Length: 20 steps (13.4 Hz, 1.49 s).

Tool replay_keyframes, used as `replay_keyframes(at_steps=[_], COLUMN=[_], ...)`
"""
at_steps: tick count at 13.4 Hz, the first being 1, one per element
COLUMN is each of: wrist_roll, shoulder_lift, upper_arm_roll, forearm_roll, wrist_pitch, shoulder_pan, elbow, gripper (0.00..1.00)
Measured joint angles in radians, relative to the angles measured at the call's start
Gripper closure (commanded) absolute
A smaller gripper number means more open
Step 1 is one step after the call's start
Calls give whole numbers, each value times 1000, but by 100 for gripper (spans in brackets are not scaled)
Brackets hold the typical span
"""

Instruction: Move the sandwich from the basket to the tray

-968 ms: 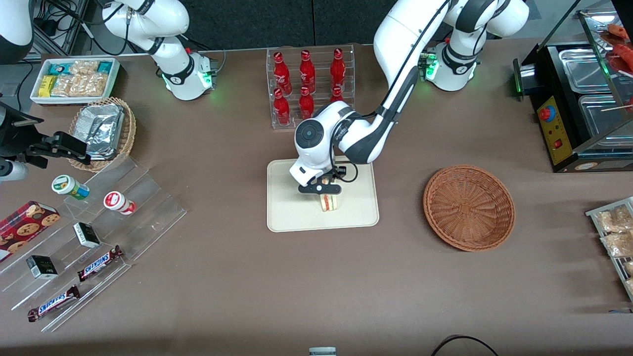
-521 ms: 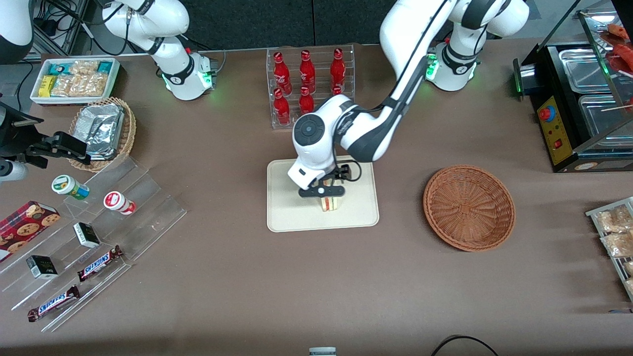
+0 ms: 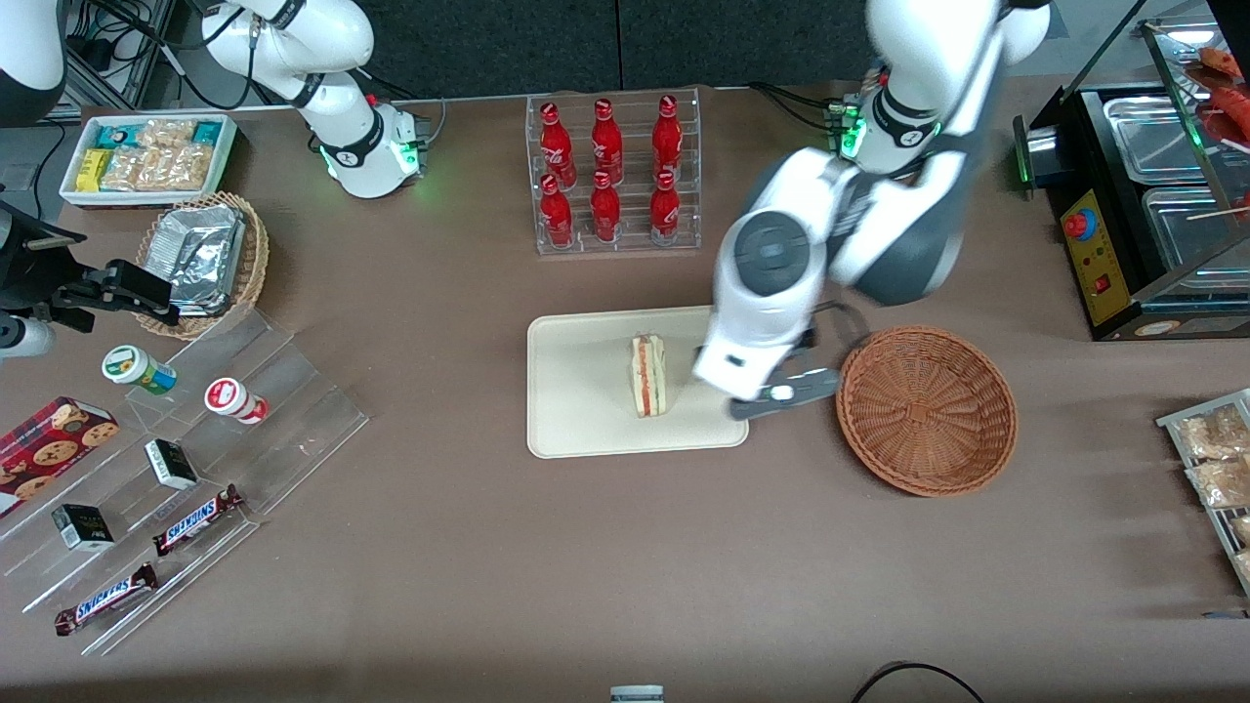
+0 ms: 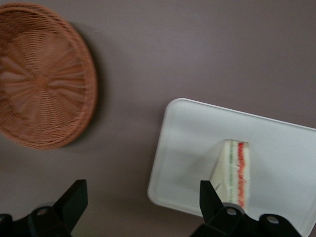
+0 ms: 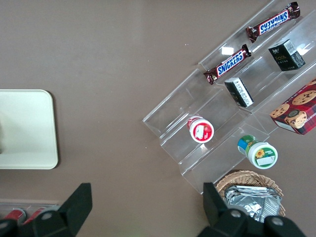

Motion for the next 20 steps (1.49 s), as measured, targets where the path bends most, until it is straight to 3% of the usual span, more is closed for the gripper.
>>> replay_keyframes(at_steps=[6,13,16,20], wrist_roll=[330,740,802,788], shoulder_lift=[-159,-279,-352,-378], upper_arm_roll=[4,11,12,-44], forearm_roll=[0,0,-1,1], wrist_pitch=[-194,-300,-302,-299], shoulder_pan=[229,440,501,504], elbow=[-4,-35,-96,-121], gripper=[0,0,0,0])
